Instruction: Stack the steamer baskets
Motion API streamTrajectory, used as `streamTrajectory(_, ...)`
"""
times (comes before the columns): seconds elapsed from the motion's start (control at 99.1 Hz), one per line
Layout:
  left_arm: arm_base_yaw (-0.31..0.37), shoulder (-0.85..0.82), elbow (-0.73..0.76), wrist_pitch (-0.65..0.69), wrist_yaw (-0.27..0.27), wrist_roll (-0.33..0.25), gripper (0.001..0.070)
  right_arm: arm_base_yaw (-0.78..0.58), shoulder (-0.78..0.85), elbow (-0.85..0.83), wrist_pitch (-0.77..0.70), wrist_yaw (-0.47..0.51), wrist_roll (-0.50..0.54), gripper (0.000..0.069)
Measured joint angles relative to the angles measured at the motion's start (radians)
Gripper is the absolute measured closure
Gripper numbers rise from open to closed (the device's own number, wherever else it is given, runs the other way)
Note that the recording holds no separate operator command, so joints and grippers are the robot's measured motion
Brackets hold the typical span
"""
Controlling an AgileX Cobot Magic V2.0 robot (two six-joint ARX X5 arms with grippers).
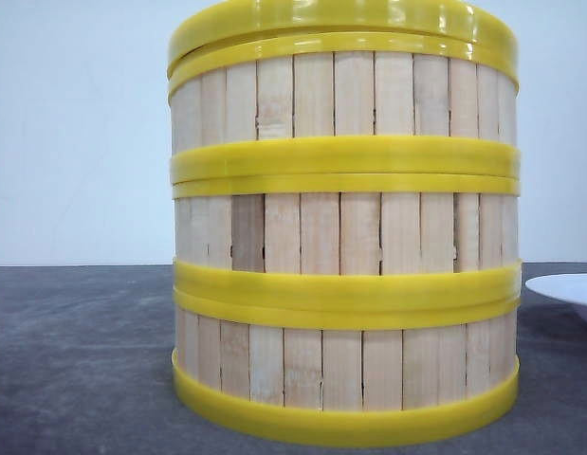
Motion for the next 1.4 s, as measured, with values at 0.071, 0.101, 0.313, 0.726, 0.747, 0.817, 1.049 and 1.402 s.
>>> streamTrajectory(0.071,0.001,0.002,0.0,-0.006,0.0,-0.003,0.0679,0.0,0.0,0.0,0.0,0.0,0.0,0.0676)
streamTrajectory(0.101,0.001,0.002,0.0,-0.005,0.0,-0.003,0.0679,0.0,0.0,0.0,0.0,0.0,0.0,0.0676)
streamTrajectory(0.313,0.001,0.0,0.0,-0.005,0.0,-0.004,0.0679,0.0,0.0,0.0,0.0,0.0,0.0,0.0676)
streamTrajectory(0.726,0.001,0.0,0.0,-0.005,0.0,-0.004,0.0679,0.0,0.0,0.0,0.0,0.0,0.0,0.0676)
streamTrajectory(0.747,0.001,0.0,0.0,-0.005,0.0,-0.004,0.0679,0.0,0.0,0.0,0.0,0.0,0.0,0.0676)
streamTrajectory(0.817,0.001,0.0,0.0,-0.005,0.0,-0.004,0.0679,0.0,0.0,0.0,0.0,0.006,-0.001,0.0676)
streamTrajectory(1.049,0.001,0.0,0.0,-0.005,0.0,-0.004,0.0679,-0.074,0.0,0.0,0.04,0.13,-0.044,0.0676)
streamTrajectory(1.402,0.001,0.0,0.0,-0.005,0.0,-0.004,0.0679,-0.612,-0.041,-0.264,0.468,-0.24,-0.291,0.0676)
